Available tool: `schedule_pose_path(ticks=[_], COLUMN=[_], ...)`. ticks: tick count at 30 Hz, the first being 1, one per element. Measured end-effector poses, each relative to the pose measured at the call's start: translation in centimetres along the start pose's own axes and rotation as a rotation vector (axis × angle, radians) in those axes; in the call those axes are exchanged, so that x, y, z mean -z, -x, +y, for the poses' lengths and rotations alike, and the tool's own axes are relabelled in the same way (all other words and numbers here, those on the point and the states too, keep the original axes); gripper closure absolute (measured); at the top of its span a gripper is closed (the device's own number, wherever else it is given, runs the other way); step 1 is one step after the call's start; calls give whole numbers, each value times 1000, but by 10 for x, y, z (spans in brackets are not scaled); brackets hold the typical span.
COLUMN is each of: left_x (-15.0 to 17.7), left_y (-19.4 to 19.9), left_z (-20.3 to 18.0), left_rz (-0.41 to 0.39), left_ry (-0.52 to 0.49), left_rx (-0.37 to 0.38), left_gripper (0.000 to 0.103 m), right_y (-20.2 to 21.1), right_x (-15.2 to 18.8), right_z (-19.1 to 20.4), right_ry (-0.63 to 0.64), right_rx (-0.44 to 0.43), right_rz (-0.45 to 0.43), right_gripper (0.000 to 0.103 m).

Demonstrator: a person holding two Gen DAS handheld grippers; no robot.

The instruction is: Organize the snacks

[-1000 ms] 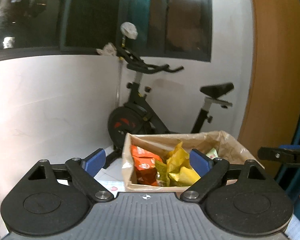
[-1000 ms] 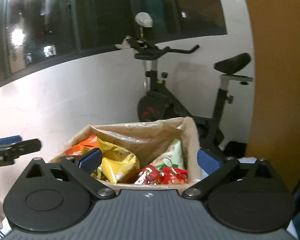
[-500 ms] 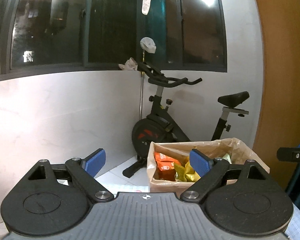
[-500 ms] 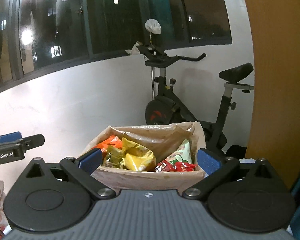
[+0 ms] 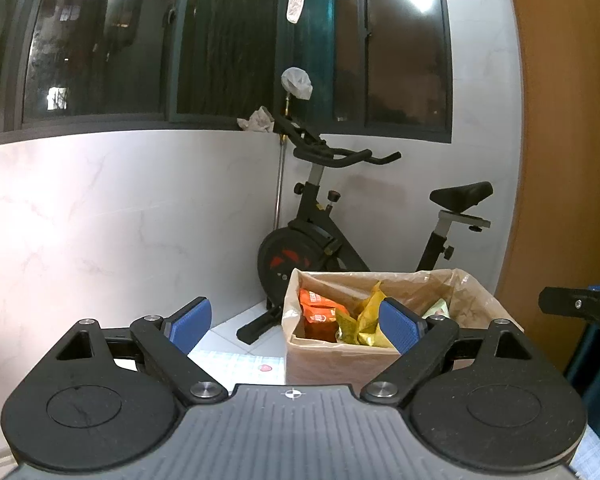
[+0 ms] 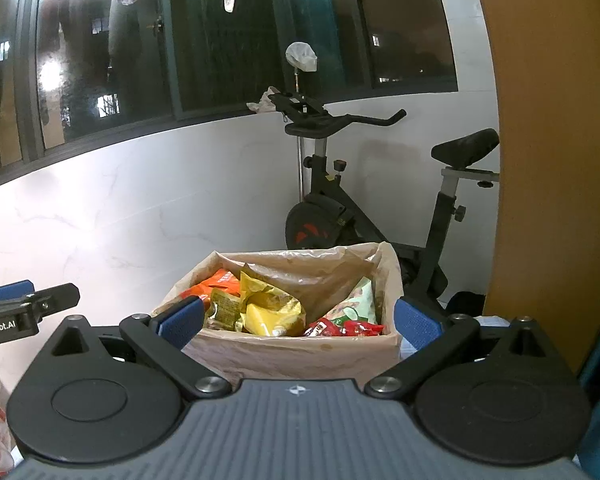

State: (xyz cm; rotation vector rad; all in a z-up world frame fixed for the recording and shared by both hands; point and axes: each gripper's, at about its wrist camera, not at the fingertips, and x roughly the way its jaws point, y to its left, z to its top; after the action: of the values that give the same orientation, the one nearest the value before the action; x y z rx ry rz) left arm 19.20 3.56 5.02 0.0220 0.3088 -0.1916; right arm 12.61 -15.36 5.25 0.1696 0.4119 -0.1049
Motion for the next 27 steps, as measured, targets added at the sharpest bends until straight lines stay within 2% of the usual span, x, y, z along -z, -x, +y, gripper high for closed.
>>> schedule_pose_path(ticks=[27], left_x=[-2], left_y=[4], left_z=[2], left_rz=[-21], left_ry=[-13], left_rx=[2], left_gripper=[11], right_y=[2], right_x=[-1], right_z=[3], right_ry=[13], right_rx=[-3], right_rz=[-10], right_gripper=[0])
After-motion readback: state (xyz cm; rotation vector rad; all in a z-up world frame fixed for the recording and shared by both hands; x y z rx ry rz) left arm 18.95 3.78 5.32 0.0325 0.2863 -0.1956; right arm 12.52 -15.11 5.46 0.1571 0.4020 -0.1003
